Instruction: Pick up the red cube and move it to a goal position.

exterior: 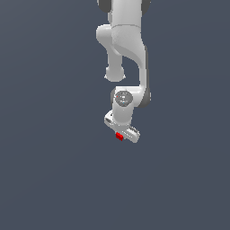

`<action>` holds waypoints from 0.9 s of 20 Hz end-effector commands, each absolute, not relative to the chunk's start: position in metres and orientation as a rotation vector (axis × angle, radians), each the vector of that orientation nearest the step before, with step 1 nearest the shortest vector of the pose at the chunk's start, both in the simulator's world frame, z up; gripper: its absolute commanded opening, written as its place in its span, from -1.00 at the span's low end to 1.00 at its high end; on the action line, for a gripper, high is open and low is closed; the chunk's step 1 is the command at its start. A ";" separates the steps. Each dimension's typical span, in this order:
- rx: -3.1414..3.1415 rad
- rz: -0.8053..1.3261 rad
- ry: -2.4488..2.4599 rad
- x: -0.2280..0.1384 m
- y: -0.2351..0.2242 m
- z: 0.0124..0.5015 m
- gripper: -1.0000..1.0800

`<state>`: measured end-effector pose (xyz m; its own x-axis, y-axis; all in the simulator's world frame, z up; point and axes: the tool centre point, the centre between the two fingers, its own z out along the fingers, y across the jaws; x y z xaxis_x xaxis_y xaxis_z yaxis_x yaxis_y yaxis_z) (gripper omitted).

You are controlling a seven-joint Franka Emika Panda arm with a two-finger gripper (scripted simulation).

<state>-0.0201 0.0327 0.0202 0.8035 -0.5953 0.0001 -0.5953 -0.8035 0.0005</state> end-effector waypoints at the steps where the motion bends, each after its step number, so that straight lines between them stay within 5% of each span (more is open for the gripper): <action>1: 2.982 0.001 -0.988 -0.020 0.032 0.020 -1.00; 18: 2.982 0.001 -0.988 -0.010 0.037 0.042 -1.00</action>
<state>-0.0135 0.0357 0.0351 0.8021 -0.5972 -0.0007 -0.5972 -0.8021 0.0015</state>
